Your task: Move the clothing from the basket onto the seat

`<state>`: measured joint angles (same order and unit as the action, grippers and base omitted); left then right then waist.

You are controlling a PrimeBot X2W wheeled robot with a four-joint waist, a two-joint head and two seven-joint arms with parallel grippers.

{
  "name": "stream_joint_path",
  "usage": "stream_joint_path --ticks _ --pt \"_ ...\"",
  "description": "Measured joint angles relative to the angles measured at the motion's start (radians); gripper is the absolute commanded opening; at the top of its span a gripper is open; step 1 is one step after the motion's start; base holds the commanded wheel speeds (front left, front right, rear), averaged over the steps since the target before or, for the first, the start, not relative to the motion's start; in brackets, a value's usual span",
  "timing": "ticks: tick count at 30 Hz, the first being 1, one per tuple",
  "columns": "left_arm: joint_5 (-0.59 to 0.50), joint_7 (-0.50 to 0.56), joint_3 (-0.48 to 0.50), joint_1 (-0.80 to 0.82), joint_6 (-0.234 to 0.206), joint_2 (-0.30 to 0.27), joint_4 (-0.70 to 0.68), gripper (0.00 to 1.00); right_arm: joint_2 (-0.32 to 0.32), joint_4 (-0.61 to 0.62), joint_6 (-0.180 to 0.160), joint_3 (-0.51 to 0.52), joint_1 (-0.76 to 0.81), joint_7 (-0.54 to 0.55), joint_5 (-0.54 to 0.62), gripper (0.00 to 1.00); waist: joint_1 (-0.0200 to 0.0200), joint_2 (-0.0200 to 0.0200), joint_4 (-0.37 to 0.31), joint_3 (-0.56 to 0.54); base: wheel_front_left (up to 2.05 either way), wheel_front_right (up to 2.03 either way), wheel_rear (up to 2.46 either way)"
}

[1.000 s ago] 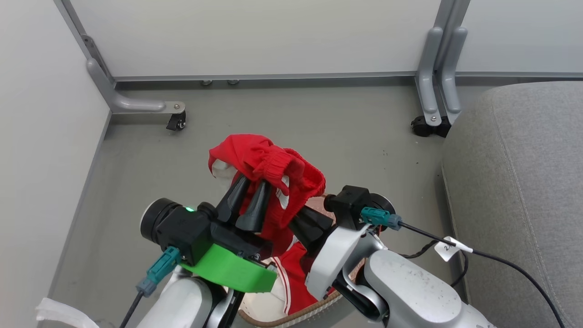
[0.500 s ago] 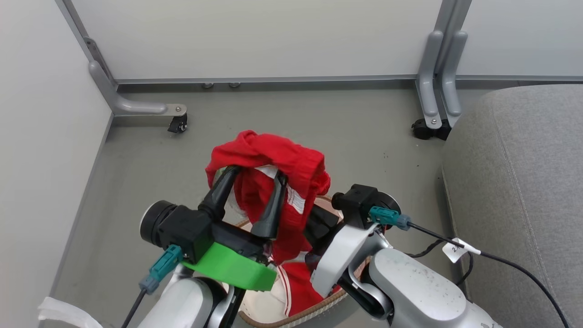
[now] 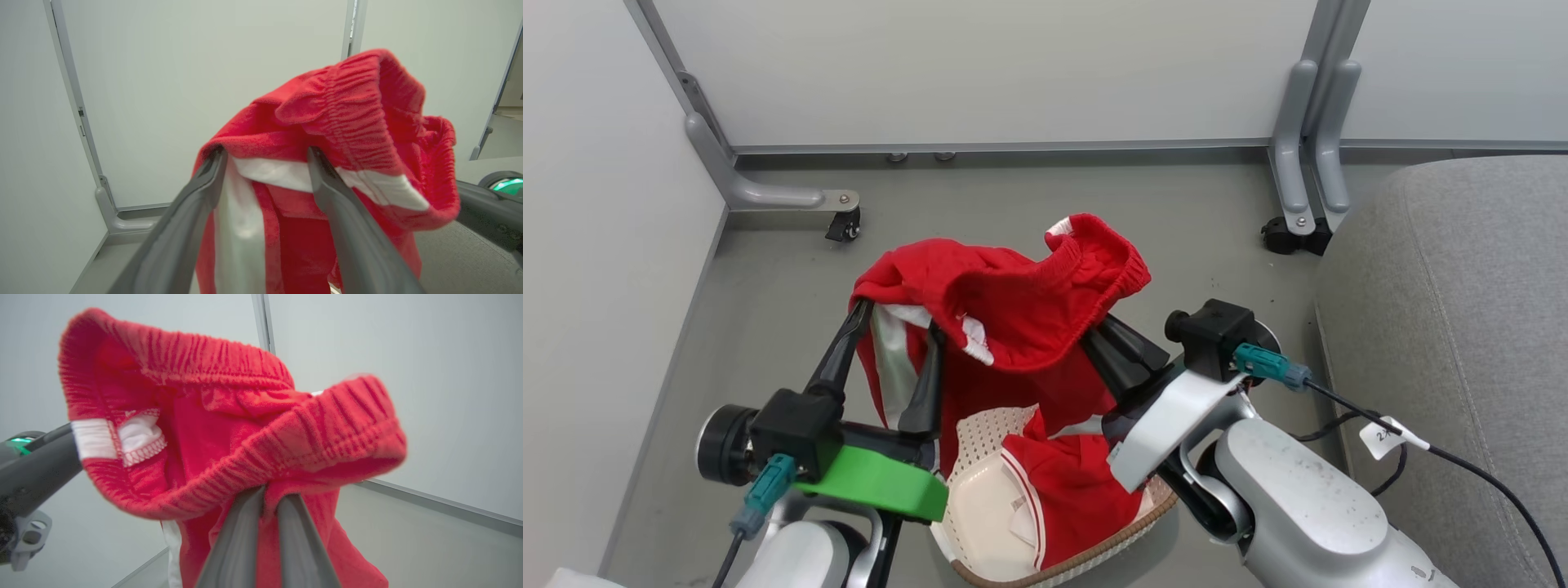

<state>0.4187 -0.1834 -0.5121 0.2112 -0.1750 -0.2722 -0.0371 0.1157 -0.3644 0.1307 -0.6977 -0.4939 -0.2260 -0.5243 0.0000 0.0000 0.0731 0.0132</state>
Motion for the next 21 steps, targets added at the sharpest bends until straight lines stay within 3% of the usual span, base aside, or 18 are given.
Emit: stream_joint_path --ticks 11,21 --pt "0.033 -0.031 0.071 -0.068 -0.038 -0.03 0.11 1.0 0.006 0.018 0.0 0.112 0.059 0.004 0.026 0.0 0.0 0.0 0.002 -0.001 0.0 0.0 0.0" --pt "0.055 -0.068 0.127 -0.12 -0.037 -0.052 0.222 1.0 0.009 0.064 0.0 0.202 0.139 0.033 0.058 0.0 0.0 0.0 -0.014 -0.003 0.0 0.0 0.0"
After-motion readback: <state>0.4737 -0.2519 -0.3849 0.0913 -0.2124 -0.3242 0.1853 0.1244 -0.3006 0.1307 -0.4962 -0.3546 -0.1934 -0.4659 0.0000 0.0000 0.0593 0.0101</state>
